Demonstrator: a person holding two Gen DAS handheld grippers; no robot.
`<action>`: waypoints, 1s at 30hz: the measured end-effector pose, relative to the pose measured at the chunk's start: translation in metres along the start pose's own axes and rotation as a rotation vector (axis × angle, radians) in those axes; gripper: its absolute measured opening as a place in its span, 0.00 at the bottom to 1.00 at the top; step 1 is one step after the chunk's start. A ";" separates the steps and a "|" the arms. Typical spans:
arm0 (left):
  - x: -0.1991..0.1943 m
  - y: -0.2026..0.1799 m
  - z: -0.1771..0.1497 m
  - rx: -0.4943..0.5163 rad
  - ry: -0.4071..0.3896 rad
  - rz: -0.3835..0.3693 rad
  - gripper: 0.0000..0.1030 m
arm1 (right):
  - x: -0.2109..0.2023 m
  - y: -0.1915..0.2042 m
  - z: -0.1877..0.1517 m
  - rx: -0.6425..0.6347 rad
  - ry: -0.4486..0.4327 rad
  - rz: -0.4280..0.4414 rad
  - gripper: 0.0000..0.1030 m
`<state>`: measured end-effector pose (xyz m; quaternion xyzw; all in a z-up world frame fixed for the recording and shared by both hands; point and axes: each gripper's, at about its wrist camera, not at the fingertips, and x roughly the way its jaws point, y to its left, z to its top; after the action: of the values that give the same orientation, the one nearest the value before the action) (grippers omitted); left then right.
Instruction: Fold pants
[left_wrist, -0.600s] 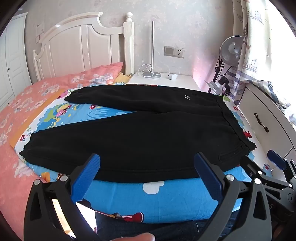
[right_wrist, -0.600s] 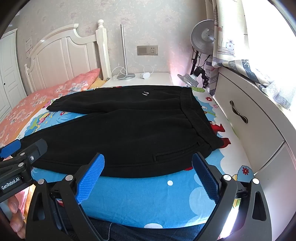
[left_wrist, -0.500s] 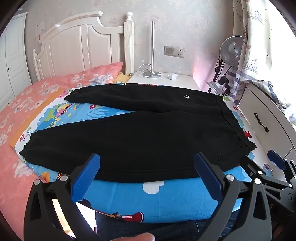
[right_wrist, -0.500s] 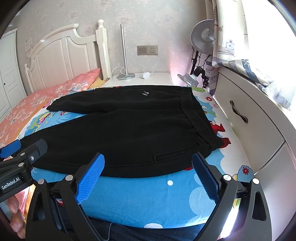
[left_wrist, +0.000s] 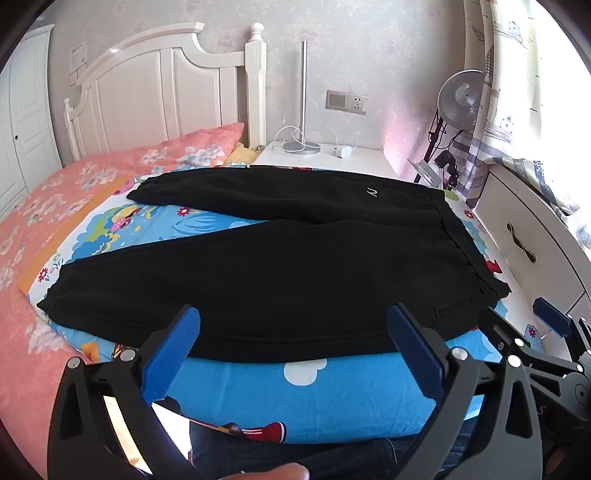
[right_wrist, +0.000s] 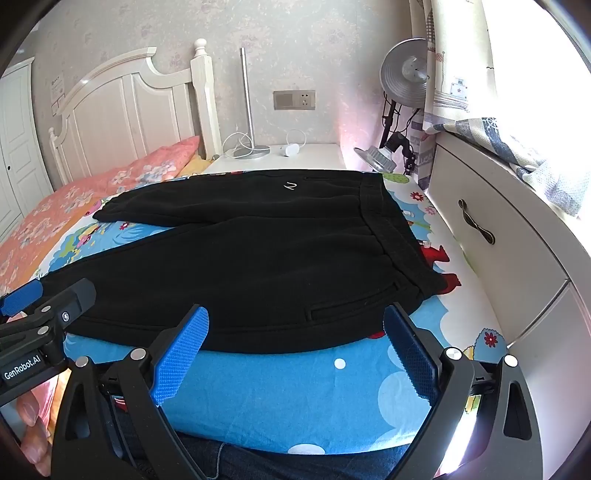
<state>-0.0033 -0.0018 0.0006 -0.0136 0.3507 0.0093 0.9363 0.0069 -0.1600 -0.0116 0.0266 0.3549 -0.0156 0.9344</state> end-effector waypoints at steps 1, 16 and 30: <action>0.001 0.000 0.000 0.001 -0.002 0.001 0.98 | -0.001 -0.001 0.000 0.000 -0.001 0.000 0.90; 0.000 0.000 -0.001 0.001 -0.004 0.004 0.98 | -0.002 0.000 0.000 0.000 -0.002 0.001 0.90; 0.000 -0.002 0.002 0.000 -0.001 0.001 0.98 | -0.001 -0.001 -0.001 -0.001 -0.003 0.001 0.90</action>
<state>-0.0022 -0.0035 0.0023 -0.0136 0.3503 0.0099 0.9365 0.0054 -0.1613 -0.0117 0.0264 0.3533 -0.0150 0.9350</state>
